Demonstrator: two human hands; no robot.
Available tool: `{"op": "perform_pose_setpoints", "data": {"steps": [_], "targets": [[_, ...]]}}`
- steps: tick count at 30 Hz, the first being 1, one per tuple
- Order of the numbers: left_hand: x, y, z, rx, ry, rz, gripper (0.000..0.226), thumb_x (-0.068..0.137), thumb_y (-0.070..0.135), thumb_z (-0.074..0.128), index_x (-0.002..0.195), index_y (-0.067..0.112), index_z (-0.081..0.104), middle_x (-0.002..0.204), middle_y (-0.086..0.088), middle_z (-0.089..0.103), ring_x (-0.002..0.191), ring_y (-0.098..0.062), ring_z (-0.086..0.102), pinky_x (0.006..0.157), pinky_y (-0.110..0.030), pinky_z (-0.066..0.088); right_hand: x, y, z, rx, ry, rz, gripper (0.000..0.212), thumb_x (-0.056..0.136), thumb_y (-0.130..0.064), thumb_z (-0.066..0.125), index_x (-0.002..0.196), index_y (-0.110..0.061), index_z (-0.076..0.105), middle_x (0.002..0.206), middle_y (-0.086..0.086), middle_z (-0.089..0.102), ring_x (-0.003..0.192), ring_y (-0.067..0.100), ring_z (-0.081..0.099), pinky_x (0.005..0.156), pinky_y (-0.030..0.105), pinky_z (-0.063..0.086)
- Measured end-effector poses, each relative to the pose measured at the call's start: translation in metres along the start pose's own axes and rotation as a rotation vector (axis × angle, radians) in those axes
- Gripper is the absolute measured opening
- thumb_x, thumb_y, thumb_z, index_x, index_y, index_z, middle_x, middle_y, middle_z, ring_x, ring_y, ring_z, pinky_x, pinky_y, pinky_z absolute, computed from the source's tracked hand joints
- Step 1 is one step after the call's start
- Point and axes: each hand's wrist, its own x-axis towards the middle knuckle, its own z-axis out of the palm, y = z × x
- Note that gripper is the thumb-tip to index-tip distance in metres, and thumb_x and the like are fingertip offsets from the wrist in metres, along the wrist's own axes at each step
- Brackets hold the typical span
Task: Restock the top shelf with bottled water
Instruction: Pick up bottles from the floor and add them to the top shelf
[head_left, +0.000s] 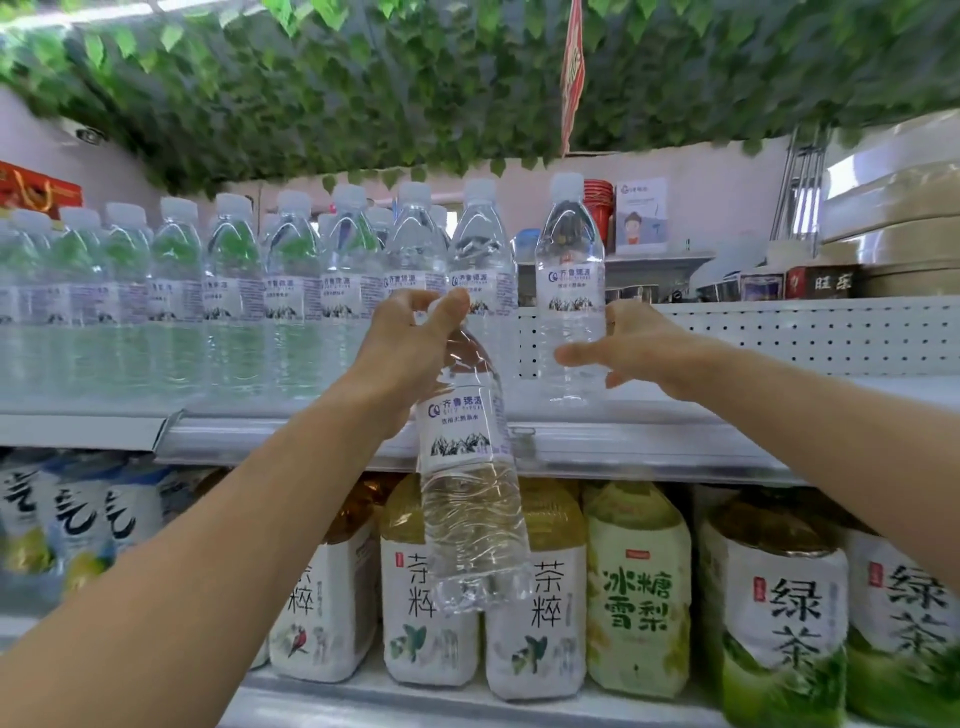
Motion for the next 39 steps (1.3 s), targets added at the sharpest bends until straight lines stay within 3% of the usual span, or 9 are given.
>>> {"op": "perform_pose_setpoints", "data": {"steps": [4,9,13,21,26,29,31,35,39], "targets": [[0.002,-0.001,0.0,0.006,0.004,-0.015,0.037,0.099,0.037,0.053,0.124,0.01,0.049,0.082,-0.009,0.073,0.057,-0.008,0.068,0.061,-0.029,0.045,0.029,0.009,0.002,0.012,-0.019,0.026,0.111,0.031,-0.066,0.081,0.128,-0.022,0.053,0.123,0.002,0.063,0.099,0.021,0.067,0.091,0.049,0.053],[0.005,-0.003,0.0,0.009,-0.009,-0.015,0.036,0.098,0.038,0.053,0.121,0.011,0.049,0.08,-0.009,0.073,0.06,-0.011,0.069,0.067,-0.033,0.049,0.026,-0.013,0.017,-0.011,0.021,0.078,0.076,0.078,-0.042,0.08,0.137,-0.012,0.041,0.13,0.003,0.053,0.099,0.026,0.065,0.097,0.046,0.048],[0.008,-0.006,-0.001,-0.004,-0.009,-0.026,0.035,0.098,0.038,0.053,0.12,0.011,0.049,0.084,-0.012,0.074,0.066,-0.015,0.07,0.074,-0.038,0.053,0.03,-0.016,0.023,-0.094,0.041,0.073,0.072,0.087,-0.038,0.073,0.14,-0.008,0.035,0.136,0.011,0.047,0.104,0.03,0.064,0.094,0.044,0.047],[0.004,-0.001,0.001,0.02,-0.008,-0.048,0.037,0.099,0.037,0.053,0.123,0.01,0.047,0.084,-0.011,0.073,0.062,-0.013,0.07,0.068,-0.036,0.051,0.01,-0.023,0.021,-0.134,0.021,0.065,0.064,0.09,-0.042,0.068,0.135,-0.006,0.04,0.124,0.012,0.054,0.103,0.024,0.058,0.086,0.035,0.045],[-0.006,0.009,0.002,0.056,0.032,0.022,0.035,0.098,0.037,0.057,0.122,0.013,0.049,0.08,-0.008,0.073,0.068,-0.013,0.068,0.062,-0.034,0.051,-0.046,-0.046,0.023,0.018,0.3,-0.279,0.047,0.095,-0.041,0.06,0.128,-0.007,0.055,0.112,0.004,0.064,0.103,0.021,0.061,0.091,0.037,0.051],[-0.009,0.023,0.004,0.097,0.076,0.138,0.031,0.098,0.038,0.056,0.118,0.017,0.048,0.078,-0.002,0.07,0.062,-0.006,0.065,0.055,-0.029,0.048,-0.095,-0.054,0.037,0.15,0.08,-0.375,0.045,0.086,-0.061,0.056,0.097,-0.019,0.066,0.091,-0.001,0.072,0.087,0.019,0.07,0.076,0.035,0.06],[-0.009,0.035,0.006,0.065,0.114,0.182,0.031,0.098,0.038,0.056,0.118,0.016,0.048,0.081,-0.003,0.069,0.064,-0.008,0.065,0.059,-0.031,0.049,-0.115,-0.056,0.052,0.125,-0.101,-0.341,0.063,0.071,-0.073,0.062,0.107,-0.022,0.062,0.097,-0.005,0.071,0.086,0.015,0.071,0.076,0.036,0.059],[-0.007,0.056,0.015,0.005,0.141,0.248,0.031,0.098,0.039,0.055,0.118,0.017,0.048,0.077,0.001,0.068,0.061,-0.002,0.065,0.058,-0.029,0.049,-0.112,-0.055,0.059,0.198,-0.099,-0.295,0.063,0.073,-0.05,0.08,0.121,-0.025,0.049,0.106,-0.009,0.07,0.096,0.01,0.069,0.09,0.04,0.054],[0.0,0.066,0.012,0.017,0.103,0.264,0.041,0.101,0.051,0.04,0.126,0.019,0.046,0.106,0.0,0.065,0.094,-0.012,0.066,0.077,-0.039,0.057,-0.105,-0.064,0.029,0.23,0.042,-0.338,0.049,0.078,-0.037,0.079,0.114,-0.024,0.048,0.104,-0.008,0.066,0.085,0.006,0.067,0.062,0.017,0.053]]}}
